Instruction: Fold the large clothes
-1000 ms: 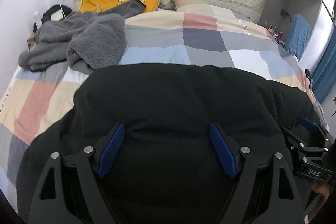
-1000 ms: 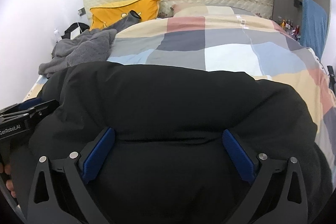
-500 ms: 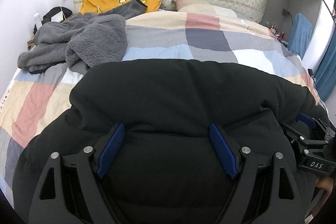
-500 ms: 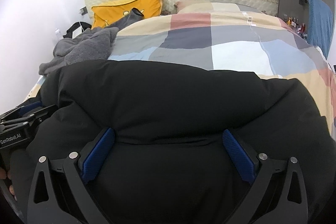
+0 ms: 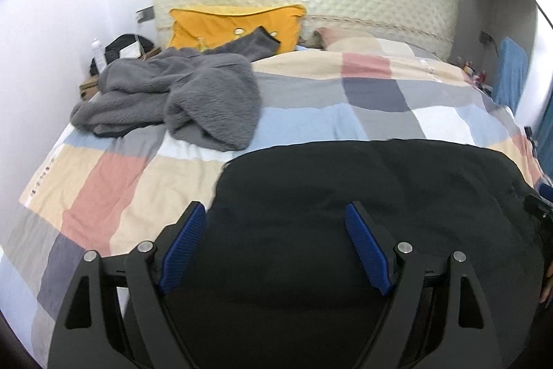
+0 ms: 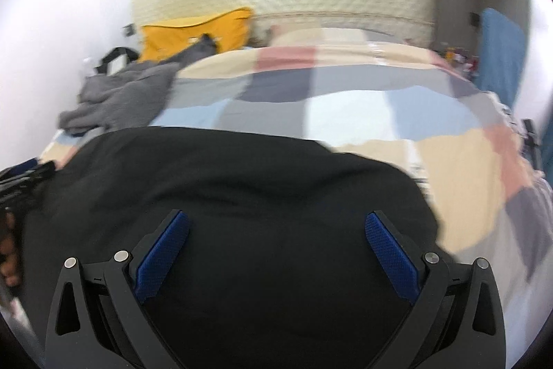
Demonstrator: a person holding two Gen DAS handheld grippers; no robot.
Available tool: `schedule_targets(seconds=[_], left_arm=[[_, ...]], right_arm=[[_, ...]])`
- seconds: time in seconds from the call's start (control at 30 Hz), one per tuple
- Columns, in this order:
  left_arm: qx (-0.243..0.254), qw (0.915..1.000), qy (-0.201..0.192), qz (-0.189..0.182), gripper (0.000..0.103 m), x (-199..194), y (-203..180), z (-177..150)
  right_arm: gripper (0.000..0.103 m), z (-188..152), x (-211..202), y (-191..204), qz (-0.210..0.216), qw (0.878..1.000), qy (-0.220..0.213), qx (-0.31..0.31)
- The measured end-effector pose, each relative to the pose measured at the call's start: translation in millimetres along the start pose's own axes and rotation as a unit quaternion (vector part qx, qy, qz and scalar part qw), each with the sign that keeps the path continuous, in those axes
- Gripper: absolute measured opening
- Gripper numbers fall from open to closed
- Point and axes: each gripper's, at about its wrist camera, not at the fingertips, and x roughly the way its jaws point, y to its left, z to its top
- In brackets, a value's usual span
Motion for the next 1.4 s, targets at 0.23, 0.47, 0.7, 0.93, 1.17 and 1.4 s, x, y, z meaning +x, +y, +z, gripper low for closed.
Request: schedule_targets(seconds=[0.23, 0.47, 0.7, 0.93, 1.17, 1.4], left_arm=[[-0.005, 0.9994, 0.031, 0.012, 0.083, 28.0, 7.4, -16.5], [-0.004, 0.9993, 0.036, 0.007, 0.083, 33.8, 5.7, -24.4], [-0.007, 0.999, 0.016, 0.04, 0.084, 11.4, 1.3, -17.0], [-0.045, 0.9987, -0.024, -0.005, 0.086, -52.5, -6.6, 9.0], [-0.048, 0.9955, -0.068, -0.046, 0.087, -133.2, -29.0, 31.4], [-0.029, 0.989, -0.129, -0.067, 0.096, -215.1, -48.4, 46.8]], right_arm=[[0.103, -9.4, 21.7, -29.3, 0.009, 0.998, 0.033, 0.053], [0.103, -20.9, 31.8, -30.9, 0.023, 0.998, 0.025, 0.061], [0.103, -14.1, 22.6, -27.7, -0.001, 0.998, 0.044, 0.053], [0.103, 14.1, -39.9, -22.9, -0.002, 0.998, -0.019, 0.056], [0.103, 48.0, -139.1, -11.8, 0.028, 0.991, -0.113, 0.064], [0.103, 62.5, -227.5, 13.2, 0.044, 0.978, -0.201, 0.039]])
